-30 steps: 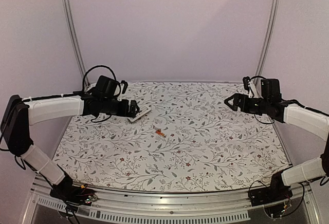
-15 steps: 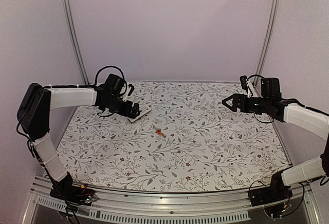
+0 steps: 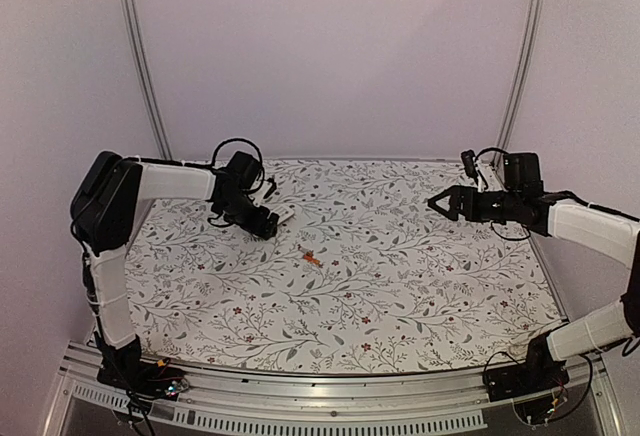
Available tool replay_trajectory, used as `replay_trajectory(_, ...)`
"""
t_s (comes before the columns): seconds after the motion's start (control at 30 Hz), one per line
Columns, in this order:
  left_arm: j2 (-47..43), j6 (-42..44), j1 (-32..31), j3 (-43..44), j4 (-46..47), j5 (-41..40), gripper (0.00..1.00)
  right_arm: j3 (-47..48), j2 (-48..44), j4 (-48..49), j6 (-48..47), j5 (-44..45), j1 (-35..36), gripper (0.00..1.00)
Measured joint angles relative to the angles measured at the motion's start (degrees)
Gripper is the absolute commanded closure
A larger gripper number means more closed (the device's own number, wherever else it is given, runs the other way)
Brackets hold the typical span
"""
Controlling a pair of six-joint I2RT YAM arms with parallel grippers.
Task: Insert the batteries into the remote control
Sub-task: Pick up the remote control from the center of the board.
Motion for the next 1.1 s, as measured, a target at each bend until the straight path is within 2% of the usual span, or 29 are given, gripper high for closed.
replay_trajectory(0.17, 3.06, 1.22, 0.00, 2.62, -2.43, -0.74, 0.16, 0.37, 1.03, -0.35, -0.20, -0.81, 0.61, 0.01)
replay_trajectory(0.3, 5.31, 1.68, 0.00, 6.01, -4.48, -0.81, 0.30, 1.25, 1.20, -0.81, -0.70, -1.22, 1.40, 0.01)
replay_trajectory(0.5, 7.45, 2.19, 0.00, 8.24, -6.97, -1.01, 0.43, 3.02, 1.57, -2.64, -2.54, -1.11, 2.25, 0.01)
replay_trajectory(0.67, 7.48, 2.27, 0.00, 8.26, -7.98, -1.16, 0.58, 4.50, 1.86, -5.40, -4.11, 0.83, 4.15, 0.01)
replay_trajectory(0.83, 6.71, 1.60, 0.00, 7.15, -7.87, -0.70, 0.72, 6.97, 2.64, -9.57, -7.56, 6.40, 10.58, 0.03)
replay_trajectory(0.97, 5.18, -0.15, -0.04, 5.64, -8.28, 2.32, 0.76, 8.35, 2.69, -12.17, -10.93, 11.69, 15.45, 0.03)
replay_trajectory(1.1, 0.20, -3.82, -0.76, 1.97, -9.46, 8.92, 0.80, 8.52, 2.03, -13.77, -15.28, 18.64, 21.16, 0.03)
